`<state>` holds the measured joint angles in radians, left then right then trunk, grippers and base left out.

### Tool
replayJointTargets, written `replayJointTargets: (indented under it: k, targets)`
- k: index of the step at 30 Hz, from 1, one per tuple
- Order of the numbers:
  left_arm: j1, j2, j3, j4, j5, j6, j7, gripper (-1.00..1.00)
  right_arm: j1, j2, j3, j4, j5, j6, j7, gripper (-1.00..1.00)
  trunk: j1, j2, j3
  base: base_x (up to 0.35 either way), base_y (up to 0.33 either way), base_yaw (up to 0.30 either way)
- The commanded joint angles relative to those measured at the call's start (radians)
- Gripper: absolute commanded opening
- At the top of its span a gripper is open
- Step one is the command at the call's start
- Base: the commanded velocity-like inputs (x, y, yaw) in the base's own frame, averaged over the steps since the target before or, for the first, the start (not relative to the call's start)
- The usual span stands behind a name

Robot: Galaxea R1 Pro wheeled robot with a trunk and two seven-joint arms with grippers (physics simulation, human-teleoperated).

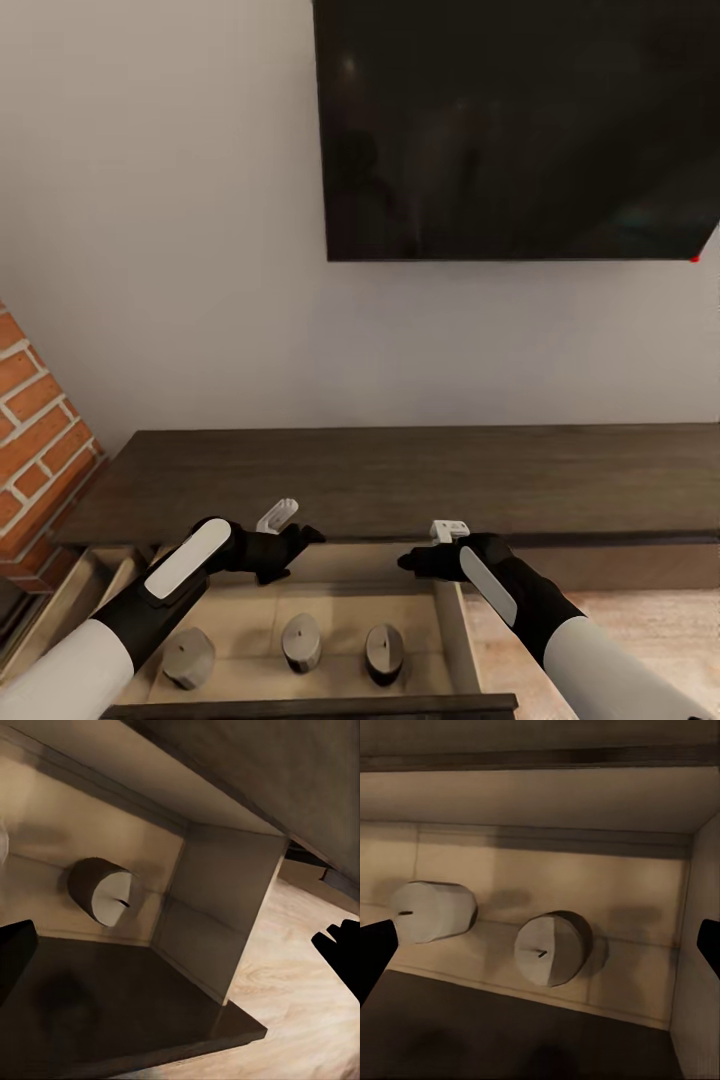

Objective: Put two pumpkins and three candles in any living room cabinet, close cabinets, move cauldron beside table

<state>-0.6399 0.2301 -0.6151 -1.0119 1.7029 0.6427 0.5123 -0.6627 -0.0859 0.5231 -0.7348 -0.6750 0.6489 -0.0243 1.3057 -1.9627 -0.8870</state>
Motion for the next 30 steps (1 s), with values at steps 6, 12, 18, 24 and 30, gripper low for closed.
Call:
replayJointTargets:
  k: [6, 12, 18, 24, 30]
  targets:
    - [0.000, 0.000, 0.000, 0.001, 0.000, 0.000, 0.000, 1.00, 0.000, 0.001, 0.000, 0.000, 0.000, 0.000, 0.000, 1.00, -0.023, 0.042, 0.019, -0.215, 0.165, 0.000]
    - [0.000, 0.000, 0.000, 0.002, 0.000, 0.000, 0.000, 1.00, 0.000, 0.001, 0.000, 0.000, 0.000, 0.000, 0.001, 1.00, -0.046, 0.084, 0.038, -0.236, 0.182, 0.000]
    - [0.000, 0.000, 0.000, 0.002, 0.000, 0.000, 0.000, 1.00, 0.000, 0.002, 0.000, 0.000, 0.000, 0.000, 0.000, 1.00, -0.069, 0.126, 0.056, -0.232, 0.179, 0.000]
    - [0.000, -0.001, 0.000, 0.002, 0.000, 0.000, 0.000, 1.00, 0.000, 0.000, 0.000, -0.002, 0.001, 0.000, 0.003, 1.00, -0.092, 0.168, 0.075, -0.063, 0.048, 0.000]
    - [-0.001, 0.002, 0.000, -0.006, 0.001, 0.043, 0.000, 1.00, 0.000, -0.002, 0.000, -0.018, 0.005, 0.118, 0.007, 1.00, -0.115, 0.210, 0.094, -0.003, 0.003, 0.000]
